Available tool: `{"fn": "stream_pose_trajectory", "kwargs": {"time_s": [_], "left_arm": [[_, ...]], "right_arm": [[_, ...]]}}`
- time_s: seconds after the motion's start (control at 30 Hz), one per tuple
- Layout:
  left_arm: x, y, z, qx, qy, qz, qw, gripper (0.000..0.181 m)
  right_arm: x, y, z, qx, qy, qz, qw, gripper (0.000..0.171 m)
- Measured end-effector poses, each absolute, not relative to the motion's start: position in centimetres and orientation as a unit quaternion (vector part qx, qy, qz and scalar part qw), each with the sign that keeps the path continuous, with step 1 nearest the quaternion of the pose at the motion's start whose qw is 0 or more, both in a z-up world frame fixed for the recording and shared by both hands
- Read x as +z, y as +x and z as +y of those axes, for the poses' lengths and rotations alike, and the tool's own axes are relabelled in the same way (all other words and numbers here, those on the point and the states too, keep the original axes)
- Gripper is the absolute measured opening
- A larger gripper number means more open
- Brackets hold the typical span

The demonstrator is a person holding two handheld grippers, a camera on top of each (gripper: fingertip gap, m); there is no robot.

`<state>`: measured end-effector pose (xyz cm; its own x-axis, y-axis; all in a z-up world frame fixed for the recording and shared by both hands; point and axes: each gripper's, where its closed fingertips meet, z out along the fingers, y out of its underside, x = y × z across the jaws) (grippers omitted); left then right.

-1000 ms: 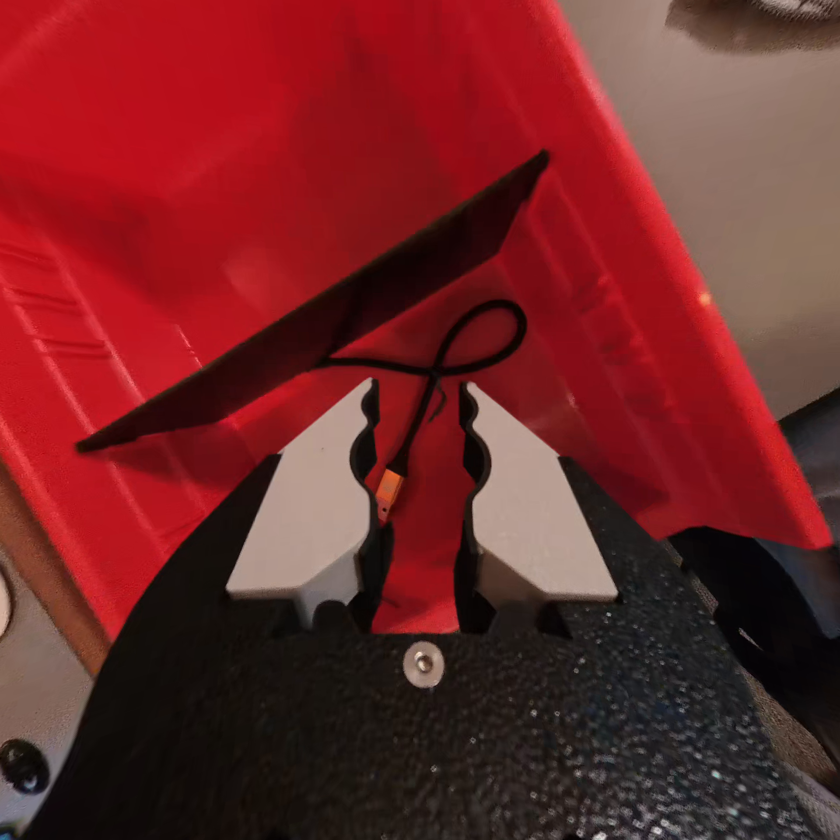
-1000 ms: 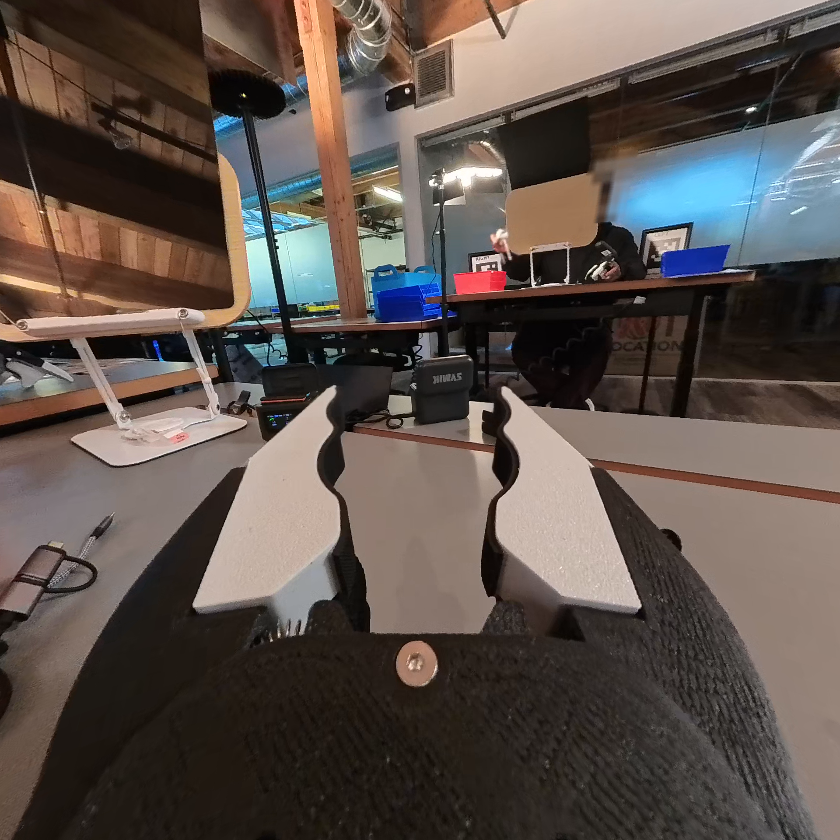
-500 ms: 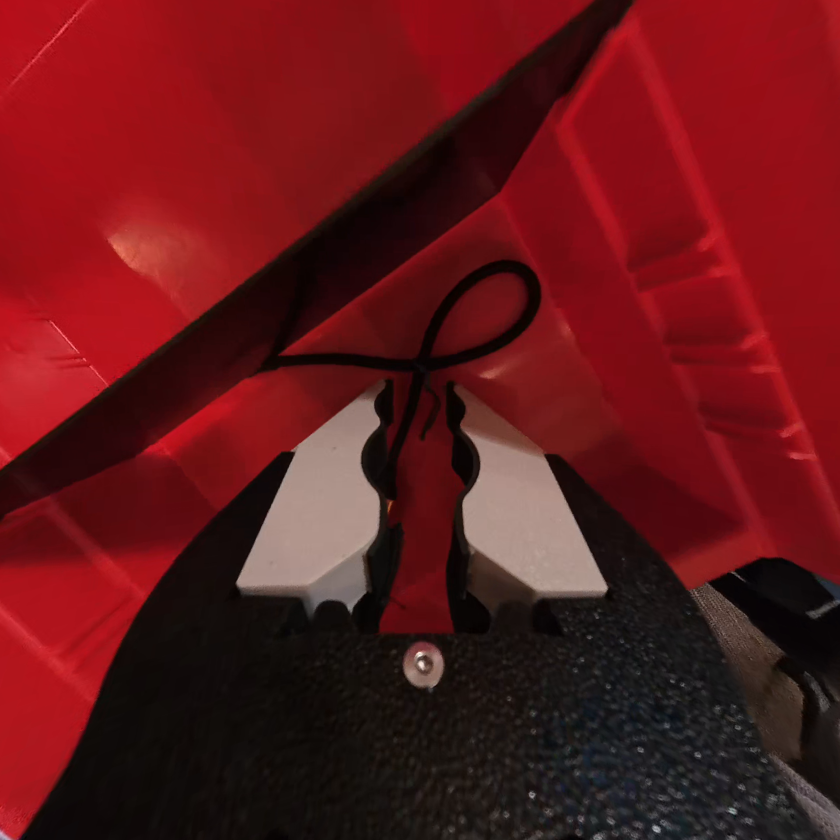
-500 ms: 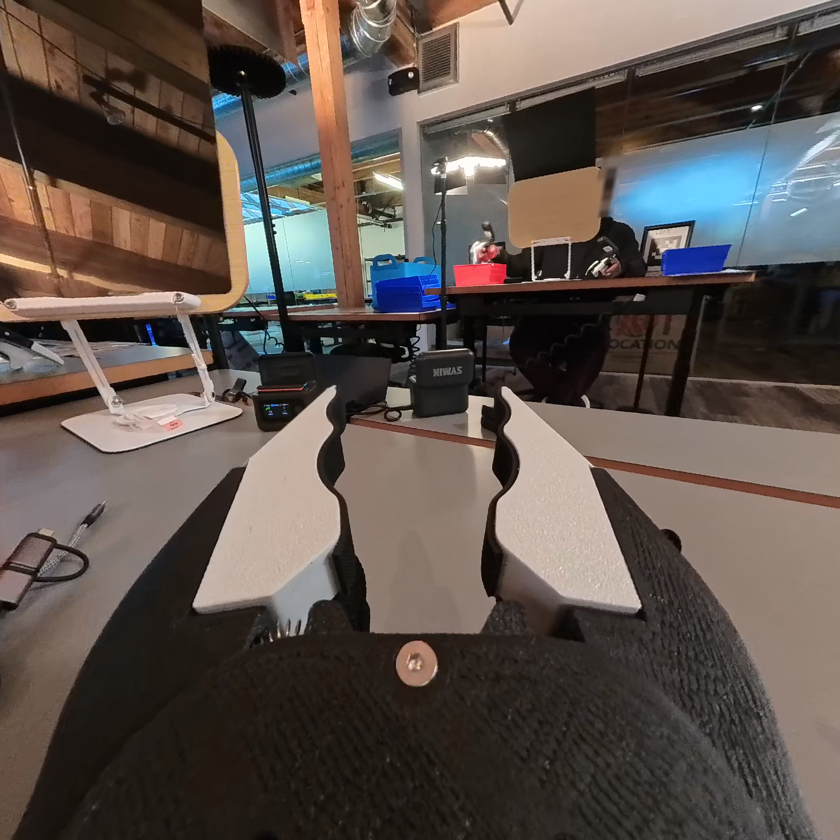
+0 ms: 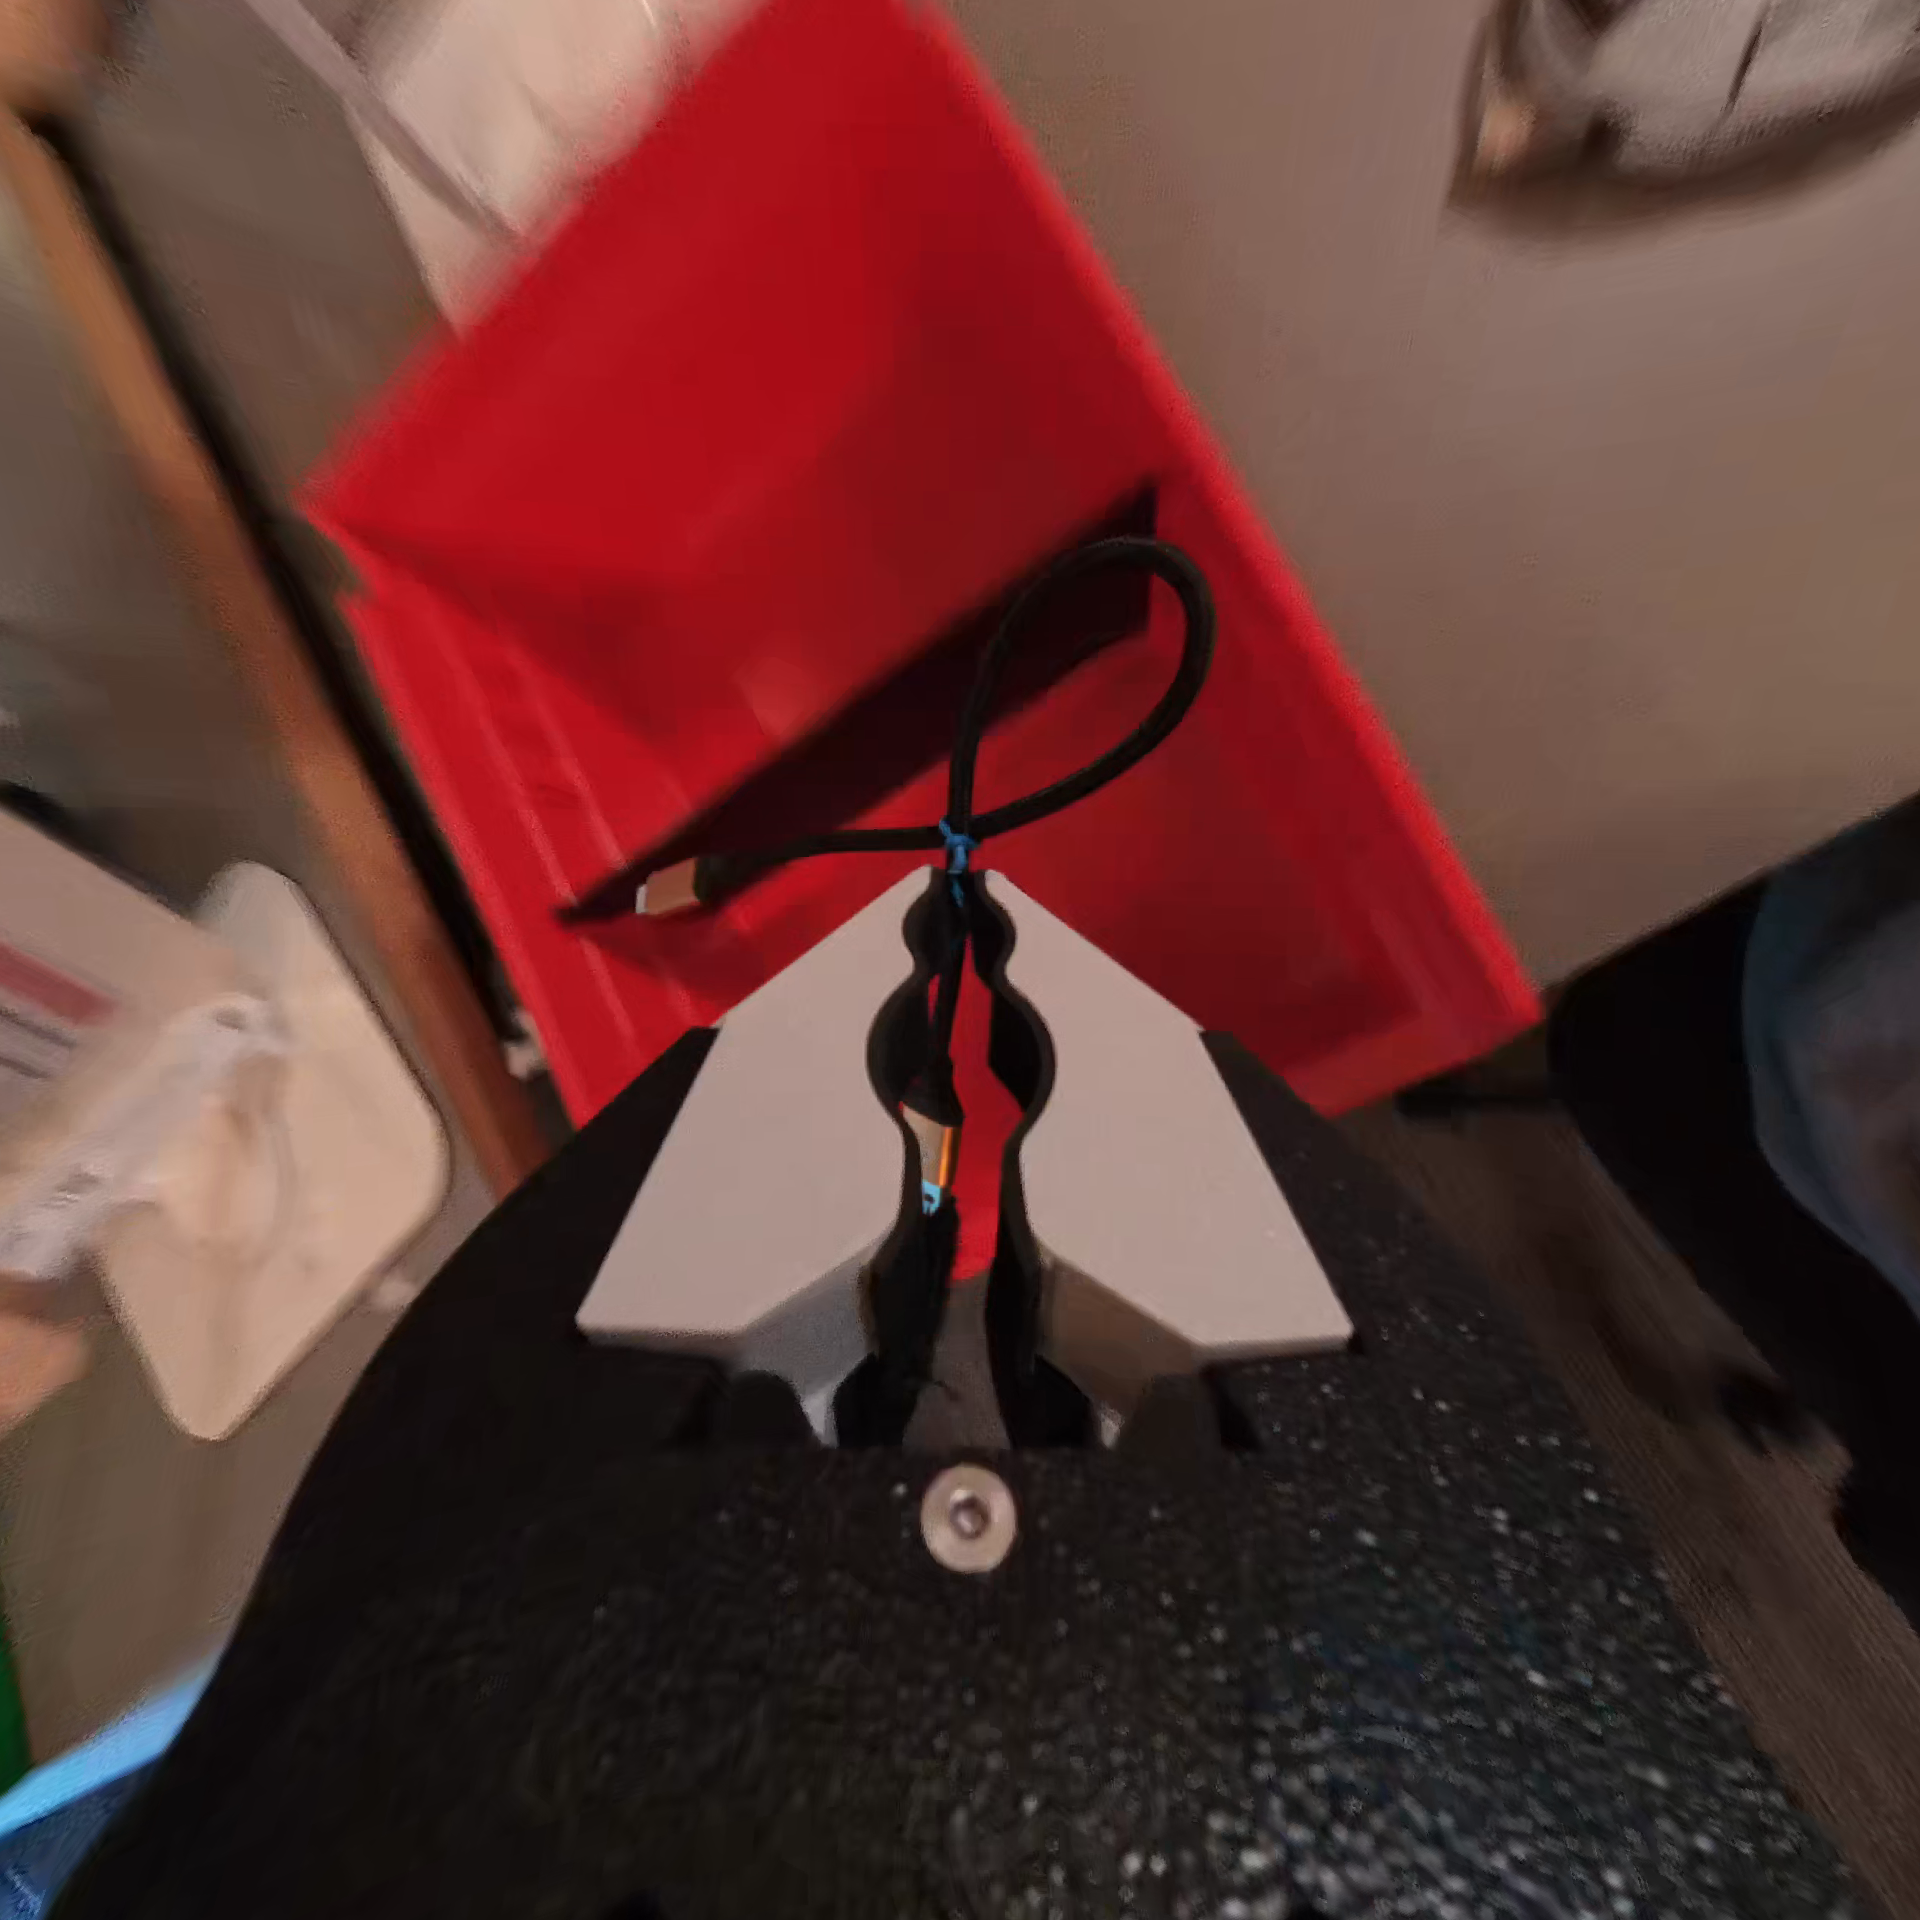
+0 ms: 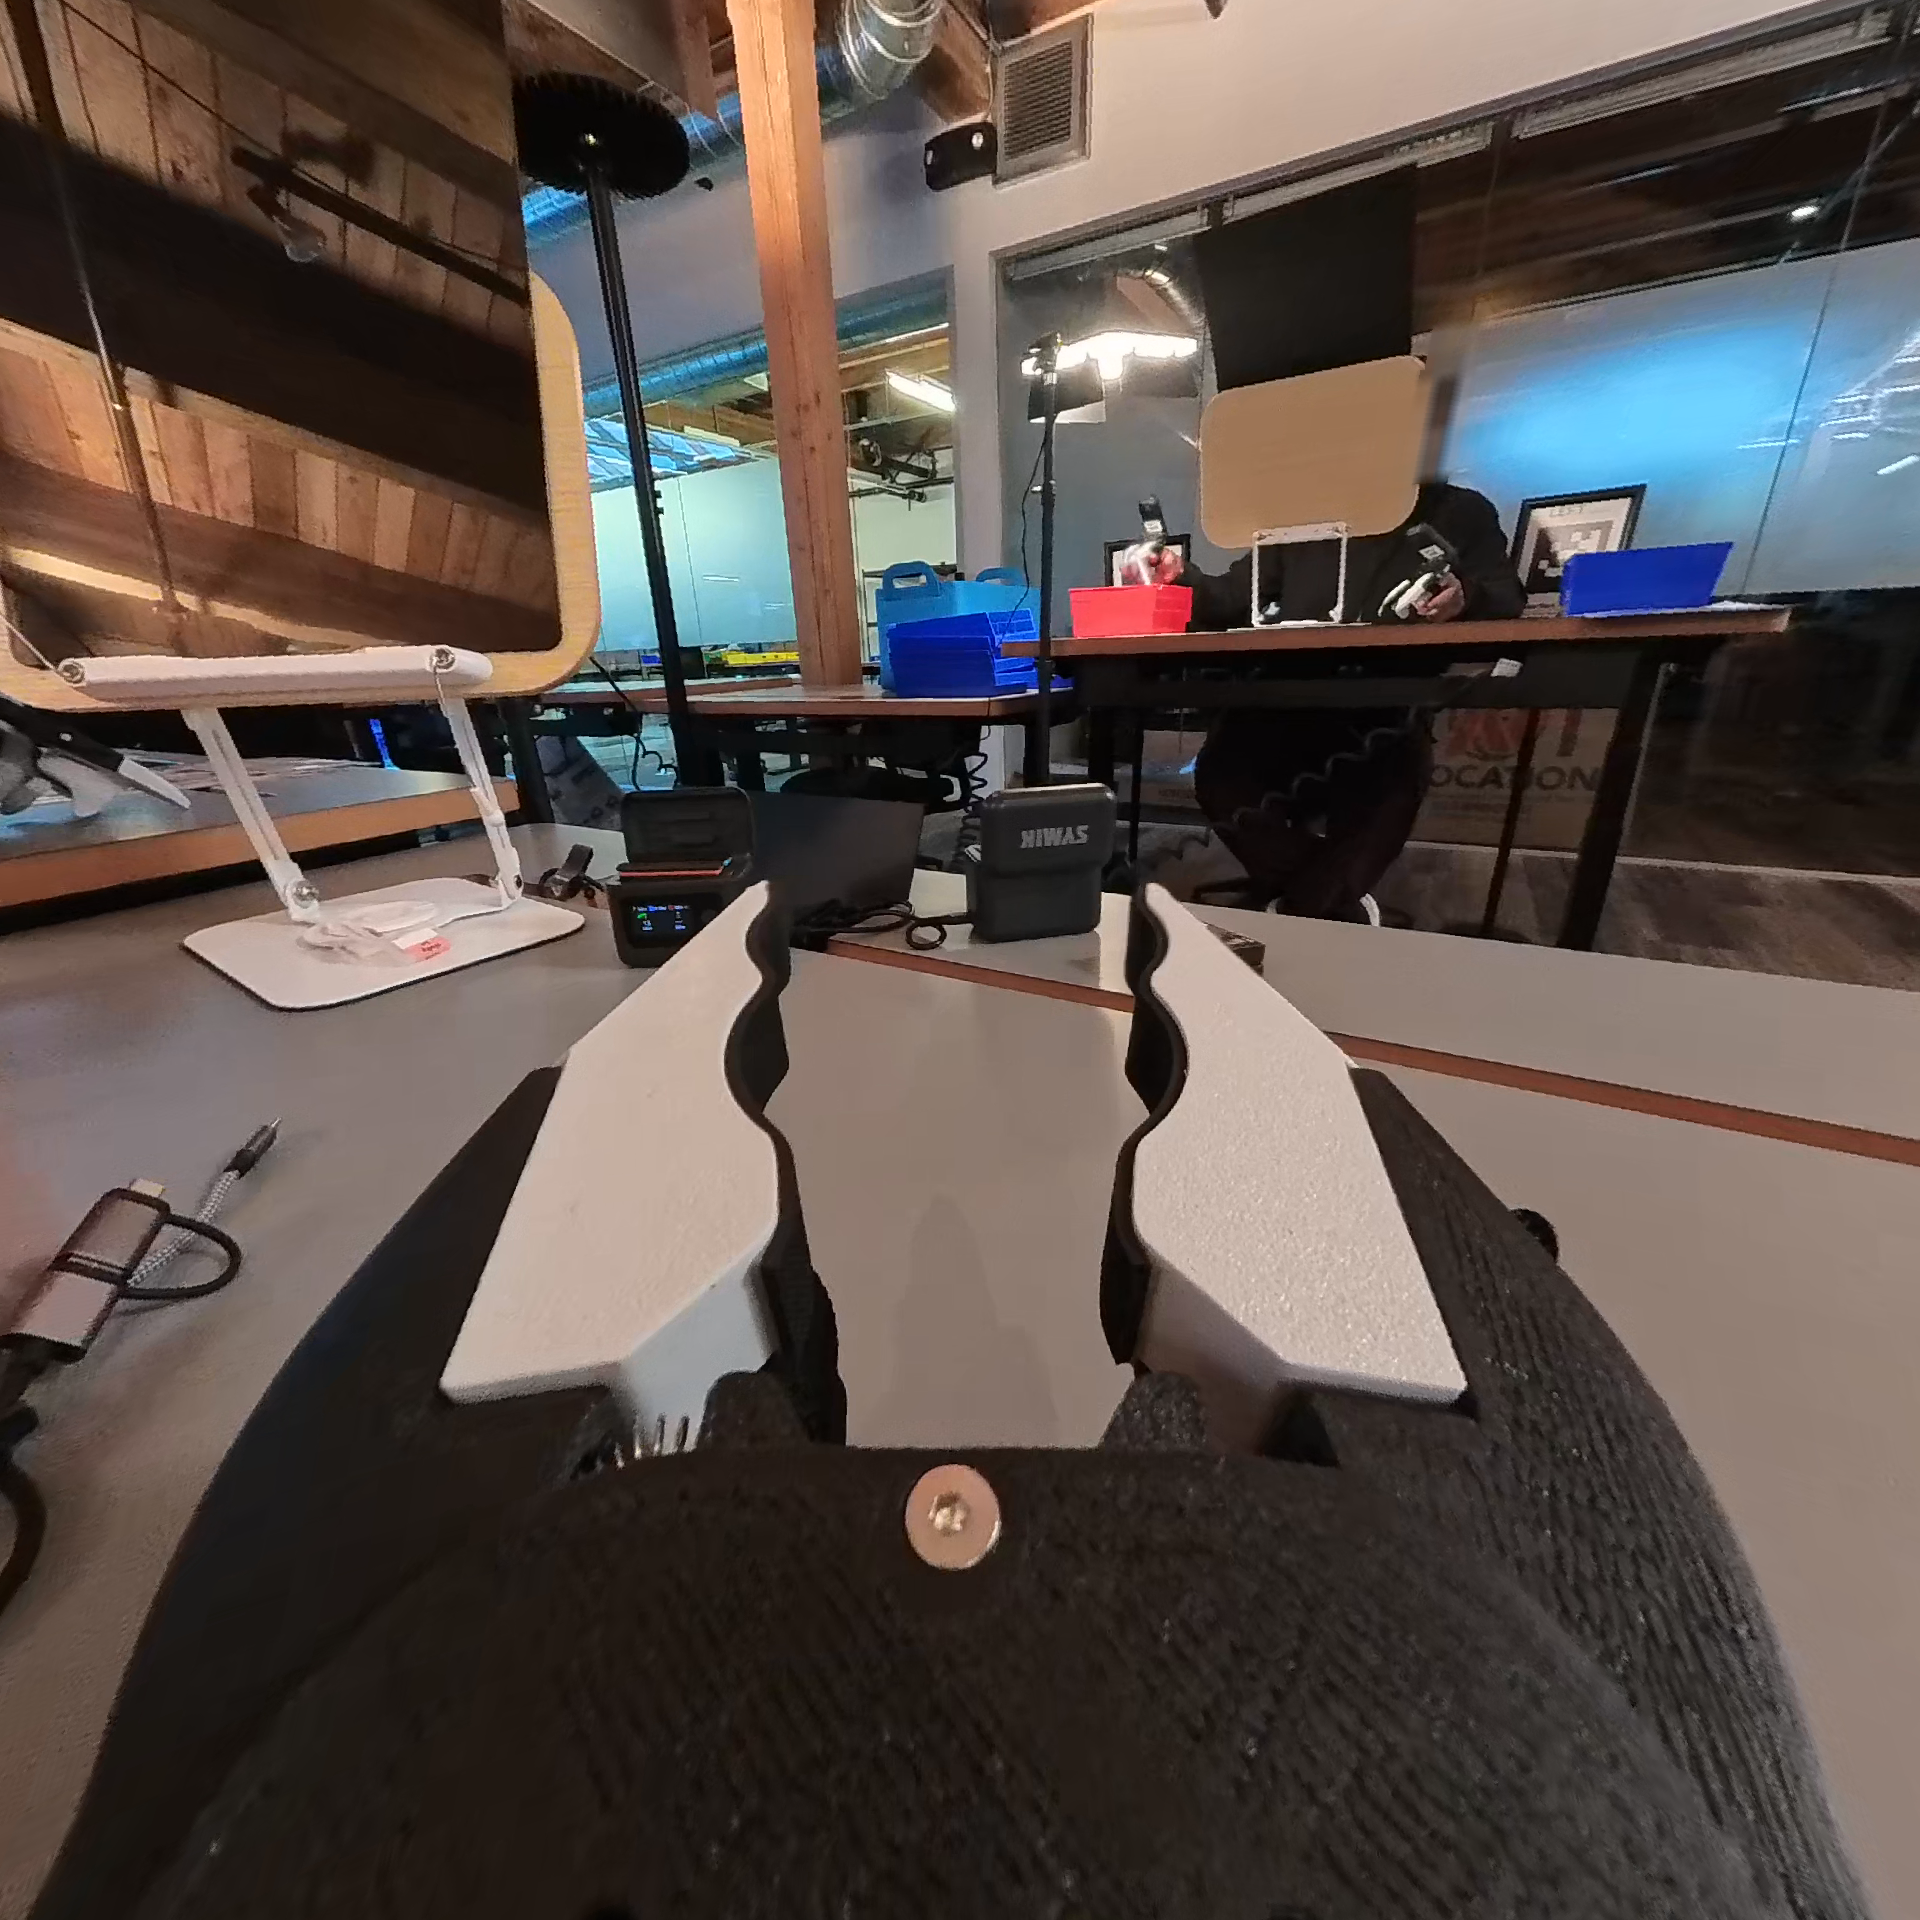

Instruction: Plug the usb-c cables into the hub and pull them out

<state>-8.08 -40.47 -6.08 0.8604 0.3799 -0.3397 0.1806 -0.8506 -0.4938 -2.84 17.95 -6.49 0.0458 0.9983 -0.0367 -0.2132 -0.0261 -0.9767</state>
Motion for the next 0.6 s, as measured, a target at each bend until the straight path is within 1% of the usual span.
{"fn": "stream_pose_trajectory", "kwargs": {"time_s": [0.1, 0.17, 0.2, 0.3, 0.4, 0.47, 0.53, 0.6], "left_arm": [[0.2, -6.7, -35.6, 0.278, -0.896, -0.104, 0.331, 0.001], [2.4, -4.4, -30.4, 0.269, -0.873, -0.062, 0.403, 0.001], [2.7, -3.3, -27.5, 0.255, -0.864, -0.047, 0.432, 0.001], [0.8, -0.3, -19.1, 0.197, -0.858, -0.005, 0.475, 0.001], [-2.1, 1.3, -11.3, 0.179, -0.853, 0.062, 0.487, 0.001], [-4.2, 1.4, -6.6, 0.170, -0.855, 0.090, 0.481, 0.001], [-6.3, 1.9, -2.4, 0.130, -0.867, 0.107, 0.470, 0.001], [-8.4, 1.6, 1.0, 0.112, -0.881, 0.122, 0.443, 0.001]], "right_arm": [[-6.4, -2.8, 17.8, 0.545, -0.461, -0.425, 0.556, 0.065], [-6.4, -2.7, 17.8, 0.542, -0.461, -0.425, 0.560, 0.065], [-6.4, -2.7, 17.9, 0.541, -0.461, -0.423, 0.561, 0.065], [-6.3, -2.5, 18.0, 0.542, -0.463, -0.420, 0.562, 0.065], [-6.2, -2.2, 17.9, 0.547, -0.462, -0.419, 0.558, 0.065], [-6.0, -1.9, 18.0, 0.548, -0.461, -0.420, 0.558, 0.064], [-5.7, -1.6, 18.1, 0.549, -0.460, -0.416, 0.560, 0.064], [-5.4, -1.3, 18.4, 0.547, -0.456, -0.415, 0.566, 0.064]]}}
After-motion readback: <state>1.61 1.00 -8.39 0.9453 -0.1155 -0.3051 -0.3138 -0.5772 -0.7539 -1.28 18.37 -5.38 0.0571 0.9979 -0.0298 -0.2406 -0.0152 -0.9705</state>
